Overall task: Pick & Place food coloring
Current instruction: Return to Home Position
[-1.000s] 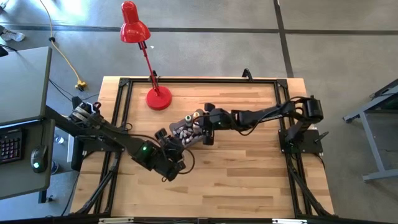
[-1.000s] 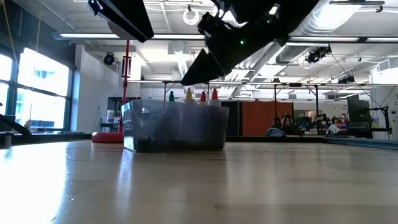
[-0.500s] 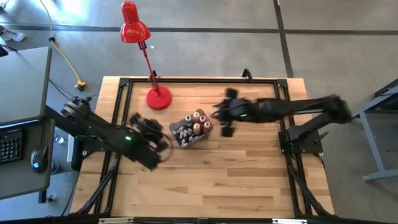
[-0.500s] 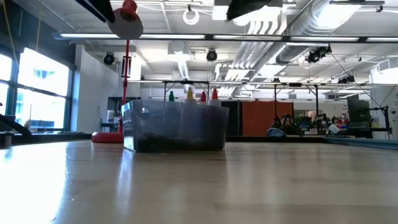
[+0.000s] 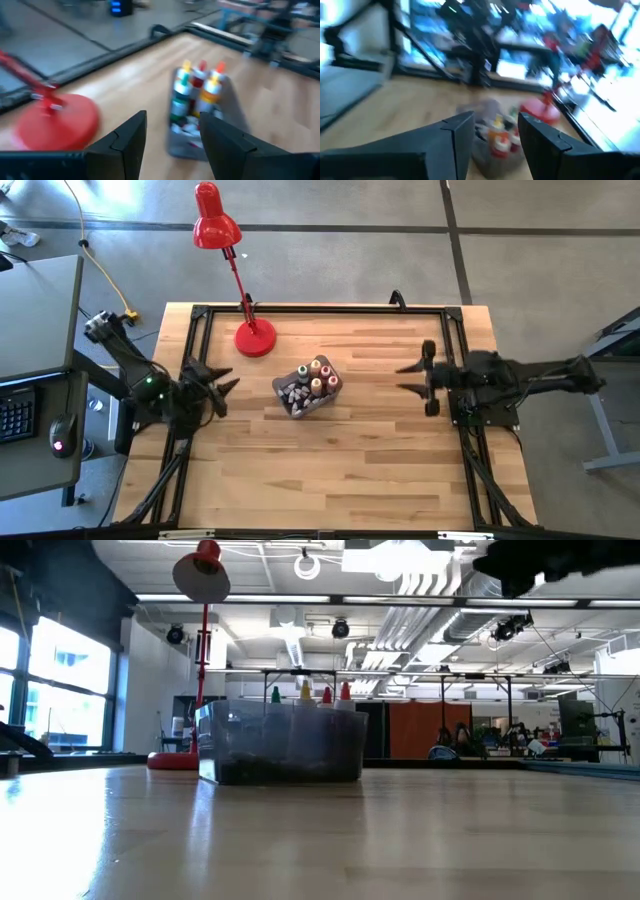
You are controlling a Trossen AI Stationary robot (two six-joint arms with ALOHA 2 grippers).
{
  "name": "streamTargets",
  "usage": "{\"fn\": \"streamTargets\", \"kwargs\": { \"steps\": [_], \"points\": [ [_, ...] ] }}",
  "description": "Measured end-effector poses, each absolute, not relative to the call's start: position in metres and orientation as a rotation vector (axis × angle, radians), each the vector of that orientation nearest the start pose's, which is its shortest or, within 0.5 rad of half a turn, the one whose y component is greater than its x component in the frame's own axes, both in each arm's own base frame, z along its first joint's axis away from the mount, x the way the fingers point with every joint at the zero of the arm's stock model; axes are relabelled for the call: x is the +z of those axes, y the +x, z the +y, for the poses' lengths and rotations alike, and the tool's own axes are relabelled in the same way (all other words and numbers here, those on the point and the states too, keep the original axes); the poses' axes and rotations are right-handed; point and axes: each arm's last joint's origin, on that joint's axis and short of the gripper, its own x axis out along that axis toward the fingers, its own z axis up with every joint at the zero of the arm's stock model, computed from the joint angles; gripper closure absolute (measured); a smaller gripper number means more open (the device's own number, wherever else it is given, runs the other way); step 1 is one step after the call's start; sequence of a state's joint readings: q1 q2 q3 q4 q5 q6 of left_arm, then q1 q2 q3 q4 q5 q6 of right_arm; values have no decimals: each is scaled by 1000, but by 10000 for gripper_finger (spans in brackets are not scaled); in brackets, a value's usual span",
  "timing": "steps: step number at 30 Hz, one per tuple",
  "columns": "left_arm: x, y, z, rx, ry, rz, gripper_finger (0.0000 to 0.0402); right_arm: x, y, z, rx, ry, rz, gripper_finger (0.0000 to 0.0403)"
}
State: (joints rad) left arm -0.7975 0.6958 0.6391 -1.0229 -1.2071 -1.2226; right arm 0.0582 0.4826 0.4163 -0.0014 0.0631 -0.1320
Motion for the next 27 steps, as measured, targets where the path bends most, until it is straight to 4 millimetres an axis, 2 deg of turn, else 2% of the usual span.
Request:
{"fn": "streamTargets", "kwargs": {
  "steps": [4,9,13,17,22,27],
  "points": [
    [224,89,-56,474,-257,213,222,235,113,6,26,-153,-97,258],
    [211,92,-58,262,-216,150,222,214,99,4,24,-152,-170,257],
    [204,94,-53,113,-93,85,222,205,92,4,24,-153,-193,258],
    [201,93,-41,102,23,49,222,200,91,5,39,-195,-177,257],
    [207,82,-28,-34,94,-97,222,200,90,6,90,-219,-178,258],
    [199,85,-24,-33,121,-74,222,196,92,5,65,-186,-135,257]
  ]
}}
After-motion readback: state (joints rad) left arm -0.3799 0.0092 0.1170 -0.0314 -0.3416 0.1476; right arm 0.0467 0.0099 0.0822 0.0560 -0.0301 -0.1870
